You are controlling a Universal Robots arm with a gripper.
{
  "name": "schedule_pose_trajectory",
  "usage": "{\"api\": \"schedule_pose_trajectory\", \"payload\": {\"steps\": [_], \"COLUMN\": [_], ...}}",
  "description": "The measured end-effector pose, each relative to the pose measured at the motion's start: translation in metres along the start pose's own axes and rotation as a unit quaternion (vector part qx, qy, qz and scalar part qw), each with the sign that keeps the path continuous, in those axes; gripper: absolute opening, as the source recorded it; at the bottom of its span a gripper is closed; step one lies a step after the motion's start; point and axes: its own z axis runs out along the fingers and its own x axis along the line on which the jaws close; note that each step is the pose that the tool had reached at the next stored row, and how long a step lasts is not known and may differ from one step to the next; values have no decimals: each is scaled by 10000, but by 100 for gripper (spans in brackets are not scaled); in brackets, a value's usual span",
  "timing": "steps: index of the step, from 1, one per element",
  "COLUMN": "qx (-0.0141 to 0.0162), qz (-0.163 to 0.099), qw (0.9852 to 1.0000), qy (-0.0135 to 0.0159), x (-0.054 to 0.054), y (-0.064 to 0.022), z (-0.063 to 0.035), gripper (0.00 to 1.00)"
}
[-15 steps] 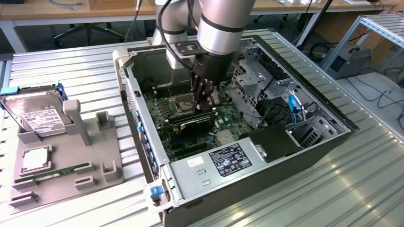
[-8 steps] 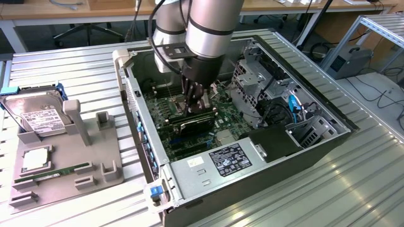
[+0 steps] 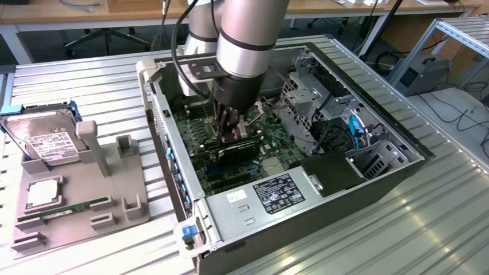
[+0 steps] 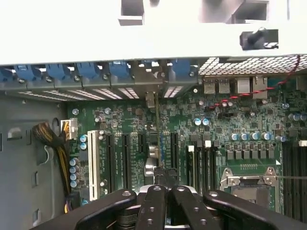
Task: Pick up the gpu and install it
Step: 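Press down on the gpu until it lock into place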
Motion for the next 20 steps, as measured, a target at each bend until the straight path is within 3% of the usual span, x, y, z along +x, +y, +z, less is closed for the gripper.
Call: {"api": "schedule_pose_trajectory", "payload": {"steps": [7,20], "qx": [0,4], "qz": [1,-14], "qw": [10000,10000], "qy": [5,4], "x": [30,29], "y": [159,158], "z": [51,128], "gripper": [11,11]}}
